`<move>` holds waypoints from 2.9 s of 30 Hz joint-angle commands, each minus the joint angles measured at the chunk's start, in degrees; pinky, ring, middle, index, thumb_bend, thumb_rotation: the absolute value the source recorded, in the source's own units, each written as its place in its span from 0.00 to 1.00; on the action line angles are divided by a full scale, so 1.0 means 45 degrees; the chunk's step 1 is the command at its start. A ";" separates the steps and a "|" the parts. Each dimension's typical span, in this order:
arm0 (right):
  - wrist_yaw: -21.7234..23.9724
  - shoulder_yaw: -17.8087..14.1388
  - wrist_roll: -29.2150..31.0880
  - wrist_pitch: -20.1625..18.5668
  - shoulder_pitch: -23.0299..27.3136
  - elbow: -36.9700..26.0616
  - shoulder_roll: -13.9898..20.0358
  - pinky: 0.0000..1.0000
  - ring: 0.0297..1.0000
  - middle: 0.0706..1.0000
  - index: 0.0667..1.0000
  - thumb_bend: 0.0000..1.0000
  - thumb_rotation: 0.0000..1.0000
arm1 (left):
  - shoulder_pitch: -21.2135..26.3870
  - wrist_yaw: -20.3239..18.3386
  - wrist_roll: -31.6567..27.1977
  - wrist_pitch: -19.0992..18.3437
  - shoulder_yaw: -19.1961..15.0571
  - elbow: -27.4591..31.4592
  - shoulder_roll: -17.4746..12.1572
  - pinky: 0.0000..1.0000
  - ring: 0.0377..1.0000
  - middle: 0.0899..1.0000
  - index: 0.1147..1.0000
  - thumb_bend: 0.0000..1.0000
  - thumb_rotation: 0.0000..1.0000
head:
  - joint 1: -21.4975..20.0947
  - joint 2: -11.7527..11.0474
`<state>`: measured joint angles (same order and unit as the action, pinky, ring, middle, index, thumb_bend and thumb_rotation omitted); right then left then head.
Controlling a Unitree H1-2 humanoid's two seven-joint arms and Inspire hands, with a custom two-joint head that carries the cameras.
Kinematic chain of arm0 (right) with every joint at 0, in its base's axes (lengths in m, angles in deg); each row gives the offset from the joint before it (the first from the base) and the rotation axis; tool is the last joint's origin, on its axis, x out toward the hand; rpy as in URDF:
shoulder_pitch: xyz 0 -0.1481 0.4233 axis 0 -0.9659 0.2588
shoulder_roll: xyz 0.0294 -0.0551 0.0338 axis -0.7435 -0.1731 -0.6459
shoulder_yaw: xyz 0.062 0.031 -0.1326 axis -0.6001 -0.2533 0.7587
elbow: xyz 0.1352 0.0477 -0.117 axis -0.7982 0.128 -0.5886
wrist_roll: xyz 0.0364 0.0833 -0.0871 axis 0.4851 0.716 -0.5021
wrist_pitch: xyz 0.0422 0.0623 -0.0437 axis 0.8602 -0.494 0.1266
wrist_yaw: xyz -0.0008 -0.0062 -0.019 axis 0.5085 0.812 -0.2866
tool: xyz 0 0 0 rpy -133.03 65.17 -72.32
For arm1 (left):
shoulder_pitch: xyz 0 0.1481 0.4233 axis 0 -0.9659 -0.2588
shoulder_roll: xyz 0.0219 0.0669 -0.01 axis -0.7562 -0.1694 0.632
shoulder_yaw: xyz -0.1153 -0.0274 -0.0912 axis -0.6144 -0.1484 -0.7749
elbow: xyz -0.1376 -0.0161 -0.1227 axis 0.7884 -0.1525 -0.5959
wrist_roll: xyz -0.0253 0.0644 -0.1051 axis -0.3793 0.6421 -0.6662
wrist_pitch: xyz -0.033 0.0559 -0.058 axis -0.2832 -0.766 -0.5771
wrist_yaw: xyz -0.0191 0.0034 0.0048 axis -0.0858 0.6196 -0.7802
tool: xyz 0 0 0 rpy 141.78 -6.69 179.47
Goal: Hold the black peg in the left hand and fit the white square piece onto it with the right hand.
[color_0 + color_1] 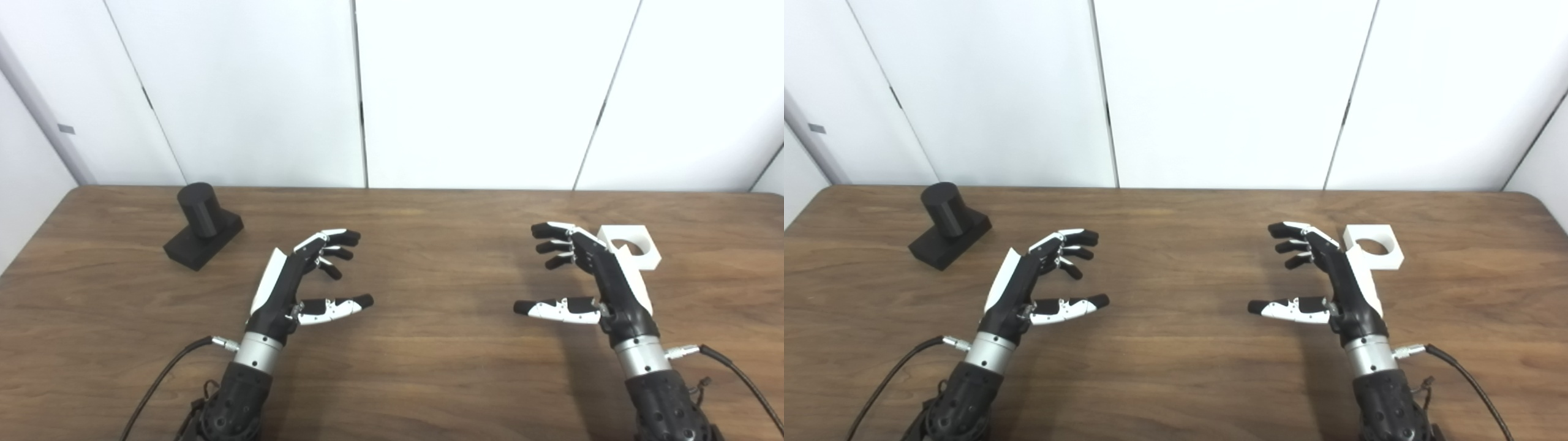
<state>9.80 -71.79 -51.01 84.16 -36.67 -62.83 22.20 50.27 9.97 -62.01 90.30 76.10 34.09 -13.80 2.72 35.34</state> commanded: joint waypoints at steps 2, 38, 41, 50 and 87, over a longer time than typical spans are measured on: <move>-0.0204 0.0015 -0.0056 0.0808 0.0196 0.0011 0.0101 0.56 0.67 0.71 0.69 0.66 0.00 | 0.0431 0.0061 -0.0209 0.0625 0.0006 -0.0160 -0.0057 0.51 0.67 0.72 0.68 0.79 0.02 | 0.0063 -0.0271; 0.0200 -0.0476 0.1018 0.1155 0.0078 0.0400 0.0606 0.58 0.70 0.73 0.71 0.64 0.00 | 0.0651 0.0715 0.0995 0.0732 0.0467 -0.1197 0.0765 0.53 0.65 0.70 0.67 0.77 0.08 | 0.3931 -0.1361; 0.0355 -0.0558 0.1209 0.0497 0.0009 -0.0031 0.0577 0.60 0.70 0.75 0.72 0.63 0.00 | 0.0753 0.0901 0.1211 0.0849 0.0566 -0.1409 0.0823 0.57 0.67 0.71 0.67 0.77 0.09 | 0.4181 -0.1404; 0.0322 -0.0545 0.0806 -0.0359 -0.0059 -0.0775 0.0448 0.58 0.69 0.73 0.71 0.62 0.00 | 0.0825 0.1109 0.1410 0.0691 0.0666 -0.1414 0.0864 0.58 0.68 0.71 0.66 0.77 0.12 | 0.4371 -0.1456; 0.0470 -0.0598 0.0975 -0.1403 -0.0143 -0.1894 0.0501 0.55 0.67 0.71 0.69 0.62 0.00 | 0.1559 0.0681 0.3025 -0.3177 -0.0712 0.2023 -0.1254 0.54 0.66 0.69 0.65 0.82 0.07 | 0.4511 -0.1365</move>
<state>11.87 -74.01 -46.64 76.92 -38.62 -68.79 23.71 54.50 11.87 -49.67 76.59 73.90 40.56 -18.00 23.03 29.18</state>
